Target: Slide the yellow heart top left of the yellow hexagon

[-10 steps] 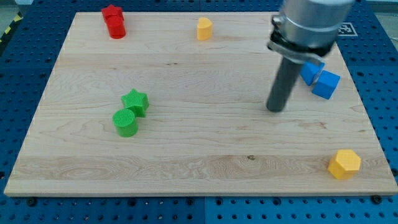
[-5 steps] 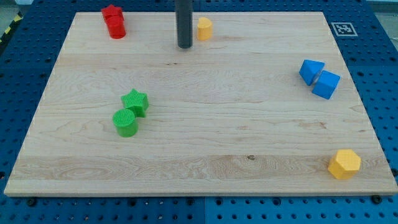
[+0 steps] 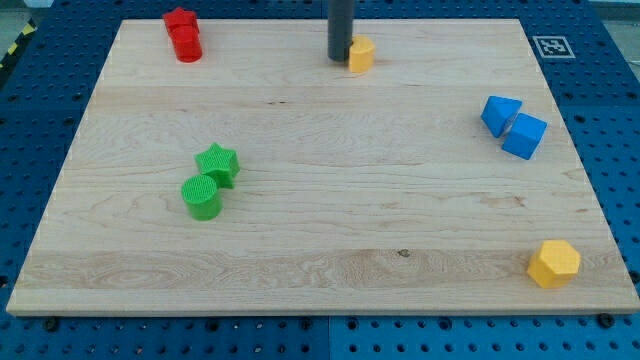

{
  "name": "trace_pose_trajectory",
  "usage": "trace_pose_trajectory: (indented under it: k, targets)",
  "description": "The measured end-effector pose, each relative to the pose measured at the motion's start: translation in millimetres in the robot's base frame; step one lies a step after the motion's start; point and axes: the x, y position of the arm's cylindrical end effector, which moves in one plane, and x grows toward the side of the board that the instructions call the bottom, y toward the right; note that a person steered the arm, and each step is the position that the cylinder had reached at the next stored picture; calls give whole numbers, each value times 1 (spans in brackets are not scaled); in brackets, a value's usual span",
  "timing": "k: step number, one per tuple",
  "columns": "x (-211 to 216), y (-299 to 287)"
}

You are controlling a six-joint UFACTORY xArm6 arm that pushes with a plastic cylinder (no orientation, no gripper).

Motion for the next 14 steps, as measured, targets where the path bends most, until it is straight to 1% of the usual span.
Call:
trace_pose_trajectory:
  k: [2, 3, 4, 5, 9, 10, 13, 14]
  targets:
    - [-24, 67]
    - [-19, 109]
    - [-6, 115]
    - [-6, 103]
    - [-14, 15]
    - [0, -4]
    - [107, 1]
    - [144, 19]
